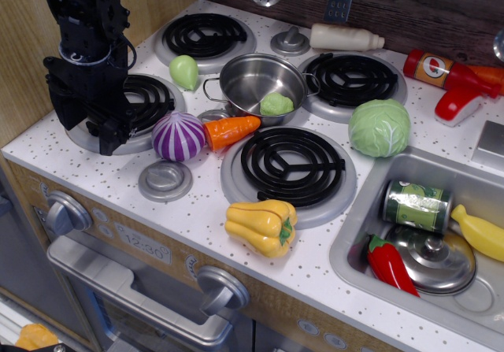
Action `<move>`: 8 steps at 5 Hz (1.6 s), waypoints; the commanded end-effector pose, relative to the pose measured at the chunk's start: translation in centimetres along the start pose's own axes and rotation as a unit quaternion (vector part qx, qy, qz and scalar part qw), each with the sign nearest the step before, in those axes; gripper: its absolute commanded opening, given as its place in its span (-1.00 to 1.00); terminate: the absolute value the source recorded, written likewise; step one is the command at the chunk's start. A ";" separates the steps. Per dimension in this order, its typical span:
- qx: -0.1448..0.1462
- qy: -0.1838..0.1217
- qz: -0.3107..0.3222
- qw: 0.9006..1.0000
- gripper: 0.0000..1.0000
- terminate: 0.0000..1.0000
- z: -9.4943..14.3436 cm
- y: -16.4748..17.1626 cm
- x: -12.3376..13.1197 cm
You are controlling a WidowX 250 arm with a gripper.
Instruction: Take broccoli out of pan
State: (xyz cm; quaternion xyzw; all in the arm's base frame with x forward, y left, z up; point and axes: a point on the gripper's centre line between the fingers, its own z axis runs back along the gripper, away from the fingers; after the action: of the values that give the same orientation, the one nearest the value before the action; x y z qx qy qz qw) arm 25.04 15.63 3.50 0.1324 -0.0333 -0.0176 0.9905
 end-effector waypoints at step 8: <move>0.049 -0.093 0.091 0.990 1.00 -1.00 7.2 -9.2 15.1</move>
State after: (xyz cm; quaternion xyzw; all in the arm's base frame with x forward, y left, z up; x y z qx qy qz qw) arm 39.30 3.96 6.36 0.1622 -0.1168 0.0535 0.9784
